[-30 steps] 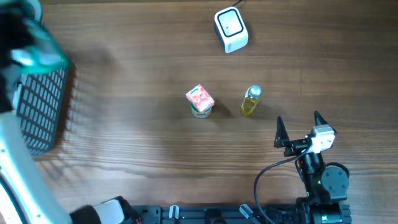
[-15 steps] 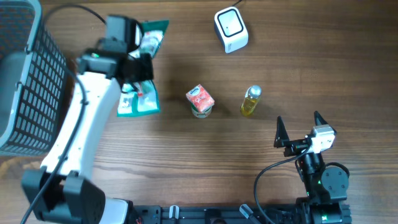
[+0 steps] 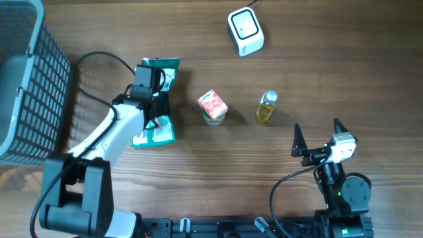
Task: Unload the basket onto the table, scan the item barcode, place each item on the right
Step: 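Pull the glove packet out and lay it on the table, then move the right gripper from rest toward the yellow Vim bottle, then lower the right gripper around the Vim bottle and close it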
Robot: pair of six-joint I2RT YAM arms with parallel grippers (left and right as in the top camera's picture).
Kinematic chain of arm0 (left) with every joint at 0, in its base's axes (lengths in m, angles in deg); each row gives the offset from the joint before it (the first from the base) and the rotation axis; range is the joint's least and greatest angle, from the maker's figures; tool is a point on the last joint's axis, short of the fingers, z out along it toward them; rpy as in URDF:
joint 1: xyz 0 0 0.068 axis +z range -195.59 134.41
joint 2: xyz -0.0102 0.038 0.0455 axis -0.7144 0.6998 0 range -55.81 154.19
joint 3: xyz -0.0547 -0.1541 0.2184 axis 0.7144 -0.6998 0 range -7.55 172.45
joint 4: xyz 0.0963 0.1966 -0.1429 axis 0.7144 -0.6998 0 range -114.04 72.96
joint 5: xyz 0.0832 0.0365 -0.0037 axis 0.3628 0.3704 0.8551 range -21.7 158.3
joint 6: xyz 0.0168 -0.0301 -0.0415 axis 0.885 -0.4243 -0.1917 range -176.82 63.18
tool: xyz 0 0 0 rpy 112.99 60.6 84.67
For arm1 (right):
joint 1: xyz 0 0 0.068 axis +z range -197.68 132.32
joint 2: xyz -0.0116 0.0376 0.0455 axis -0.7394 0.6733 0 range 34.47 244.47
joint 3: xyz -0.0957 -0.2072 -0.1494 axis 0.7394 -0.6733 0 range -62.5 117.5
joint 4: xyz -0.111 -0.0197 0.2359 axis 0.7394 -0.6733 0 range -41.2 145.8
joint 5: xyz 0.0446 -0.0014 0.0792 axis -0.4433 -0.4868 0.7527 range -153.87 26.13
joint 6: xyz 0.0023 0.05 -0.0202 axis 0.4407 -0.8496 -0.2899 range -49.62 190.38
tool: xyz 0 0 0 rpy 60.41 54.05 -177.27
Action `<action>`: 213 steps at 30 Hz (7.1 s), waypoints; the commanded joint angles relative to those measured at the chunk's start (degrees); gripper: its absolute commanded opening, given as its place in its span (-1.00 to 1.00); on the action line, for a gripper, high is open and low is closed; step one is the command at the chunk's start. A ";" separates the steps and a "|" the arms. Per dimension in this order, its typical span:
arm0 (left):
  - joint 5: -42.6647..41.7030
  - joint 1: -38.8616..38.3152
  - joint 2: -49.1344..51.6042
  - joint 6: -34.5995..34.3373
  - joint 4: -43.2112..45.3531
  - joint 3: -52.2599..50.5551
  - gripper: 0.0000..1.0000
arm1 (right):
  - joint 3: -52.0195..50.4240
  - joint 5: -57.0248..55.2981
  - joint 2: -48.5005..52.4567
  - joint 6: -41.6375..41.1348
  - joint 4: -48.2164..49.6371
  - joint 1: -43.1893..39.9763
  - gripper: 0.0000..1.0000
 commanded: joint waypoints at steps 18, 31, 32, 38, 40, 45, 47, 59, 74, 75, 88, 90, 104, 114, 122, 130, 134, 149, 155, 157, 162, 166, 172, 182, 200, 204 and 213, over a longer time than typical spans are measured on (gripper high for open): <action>5.95 -0.13 -4.02 3.74 2.05 -0.15 1.00 | -0.04 -0.72 -0.04 0.66 0.13 -0.02 0.99; -5.64 7.69 -14.82 3.48 -14.27 12.98 1.00 | -0.04 -0.72 -0.04 0.66 0.13 -0.02 0.99; -7.15 8.96 -14.82 3.48 -14.53 13.22 1.00 | -0.04 -0.72 -0.04 0.68 0.13 -0.02 0.99; -7.69 12.09 -14.71 3.50 -14.78 13.18 1.00 | -0.04 -0.72 -0.04 0.66 0.13 -0.02 0.99; -7.69 12.09 -14.71 3.48 -14.78 13.18 1.00 | -0.04 -0.72 -0.04 0.66 0.13 -0.02 0.98; -7.69 12.09 -14.71 3.50 -14.78 13.18 1.00 | -0.04 -0.72 -0.04 0.66 0.13 -0.02 1.00; -7.69 12.09 -14.71 3.48 -14.78 13.18 1.00 | -0.04 -0.72 -0.04 0.66 0.13 -0.02 0.99; -7.69 12.09 -14.71 3.50 -14.78 13.18 1.00 | -0.04 -0.72 -0.04 0.66 0.13 -0.02 0.99; -7.69 12.09 -14.71 3.50 -14.78 13.18 1.00 | -0.04 -0.50 0.24 -4.44 0.11 -0.02 0.99; -7.69 12.09 -14.71 3.50 -14.78 13.18 1.00 | -0.04 -0.44 0.31 -9.35 0.04 -0.02 0.99; -7.69 12.09 -14.71 3.50 -14.78 13.18 1.00 | 22.47 -0.11 4.07 -14.36 -22.01 -0.02 0.99; -7.69 12.09 -14.71 3.48 -14.78 13.18 1.00 | 31.63 -0.07 9.03 -14.36 -29.38 -0.02 0.99; -7.69 12.09 -14.71 3.48 -14.78 13.18 1.00 | 80.00 4.98 57.37 -14.38 -67.87 -0.02 0.99; -7.69 12.09 -14.71 3.50 -14.78 13.18 1.00 | 79.91 7.98 76.41 -21.40 -70.49 2.12 0.68; -7.69 12.09 -14.71 3.50 -14.78 13.18 1.00 | 79.91 -1.55 86.33 -28.06 -66.42 12.46 1.00; -7.69 12.09 -14.71 3.50 -14.78 13.18 1.00 | 79.80 -5.95 91.52 -29.29 -59.23 17.18 0.99; -7.69 12.09 -14.71 3.50 -14.78 13.18 1.00 | 79.80 -5.90 95.43 -29.40 -57.83 17.18 0.99; -7.69 12.09 -14.71 3.50 -14.78 13.18 1.00 | 79.80 -5.86 99.08 -21.44 -58.71 17.18 0.17; -7.69 12.09 -14.71 3.50 -14.78 13.18 1.00 | 79.80 -5.90 99.10 -17.25 -59.04 17.18 -0.21; -7.69 12.09 -14.71 3.50 -14.78 13.18 1.00 | 79.80 -5.90 99.08 -15.52 -58.97 17.18 -0.04; -7.69 12.09 -14.71 3.48 -14.78 13.18 1.00 | 79.80 -5.92 99.08 -14.34 -58.58 17.16 0.45; -7.69 12.09 -14.71 3.50 -14.78 13.18 1.00 | 79.80 -5.97 99.10 -14.32 -56.24 17.11 0.45; -7.69 12.09 -14.71 3.48 -14.78 13.18 1.00 | 79.80 -6.38 99.10 -14.34 -54.88 17.11 -0.06; -7.69 12.09 -14.71 3.50 -14.78 13.18 1.00 | 79.80 -7.72 99.12 -16.11 -55.17 17.11 1.00; -7.69 12.09 -14.71 3.50 -14.78 13.18 1.00 | 79.80 -8.04 99.14 -25.40 -56.54 17.14 0.58; -7.69 12.09 -14.71 3.48 -14.78 13.18 1.00 | 79.78 -8.04 100.45 -25.40 -56.57 17.14 0.54; -7.69 12.09 -14.71 3.50 -14.78 13.18 1.00 | 81.05 -8.04 99.91 -23.47 -56.50 17.05 1.00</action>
